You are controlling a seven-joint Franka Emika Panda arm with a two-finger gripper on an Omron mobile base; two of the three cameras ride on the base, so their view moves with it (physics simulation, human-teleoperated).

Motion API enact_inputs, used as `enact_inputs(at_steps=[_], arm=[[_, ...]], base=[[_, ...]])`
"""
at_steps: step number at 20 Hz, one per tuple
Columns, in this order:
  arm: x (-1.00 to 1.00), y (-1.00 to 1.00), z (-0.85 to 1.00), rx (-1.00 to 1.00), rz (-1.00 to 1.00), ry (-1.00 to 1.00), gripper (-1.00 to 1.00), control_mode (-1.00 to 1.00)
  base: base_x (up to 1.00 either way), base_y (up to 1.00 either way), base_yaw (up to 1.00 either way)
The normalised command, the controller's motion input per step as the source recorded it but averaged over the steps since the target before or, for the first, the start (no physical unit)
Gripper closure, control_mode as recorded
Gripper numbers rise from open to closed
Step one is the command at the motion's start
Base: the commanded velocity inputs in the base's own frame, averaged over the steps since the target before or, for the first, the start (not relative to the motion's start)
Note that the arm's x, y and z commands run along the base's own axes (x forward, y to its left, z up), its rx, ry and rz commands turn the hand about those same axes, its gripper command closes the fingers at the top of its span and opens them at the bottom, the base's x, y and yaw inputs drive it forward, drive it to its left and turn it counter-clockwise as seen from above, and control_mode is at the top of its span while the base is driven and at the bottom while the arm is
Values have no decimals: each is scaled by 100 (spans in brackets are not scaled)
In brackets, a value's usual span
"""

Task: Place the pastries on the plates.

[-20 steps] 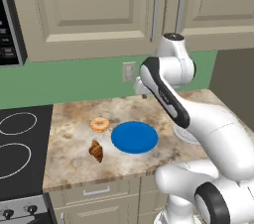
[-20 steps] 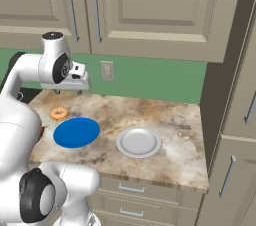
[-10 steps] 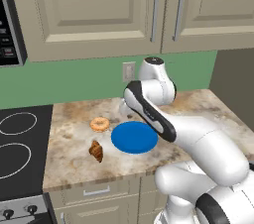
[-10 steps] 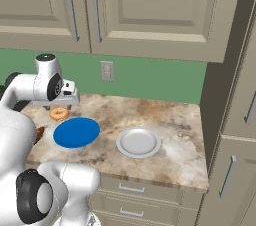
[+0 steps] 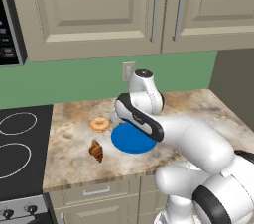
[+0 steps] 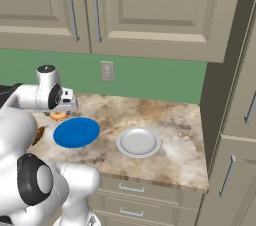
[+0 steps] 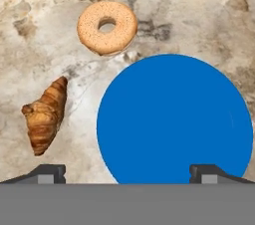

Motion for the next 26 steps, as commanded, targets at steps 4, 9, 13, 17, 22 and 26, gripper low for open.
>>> enact_inputs(at_steps=[4, 9, 13, 17, 22, 26], arm=[[47, 19, -19, -1, 0, 4, -100, -100], [46, 15, -5, 0, 0, 7, -100, -100], [46, 14, -5, 0, 0, 3, -100, -100], [24, 27, -41, -5, 0, 0, -100, -100], [25, 11, -23, -1, 0, 2, -100, -100], [29, 0, -11, 0, 0, 3, -100, -100]], base=[[0, 0, 0], [0, 0, 0], [0, 0, 0], [0, 0, 0], [0, 0, 0], [0, 0, 0]])
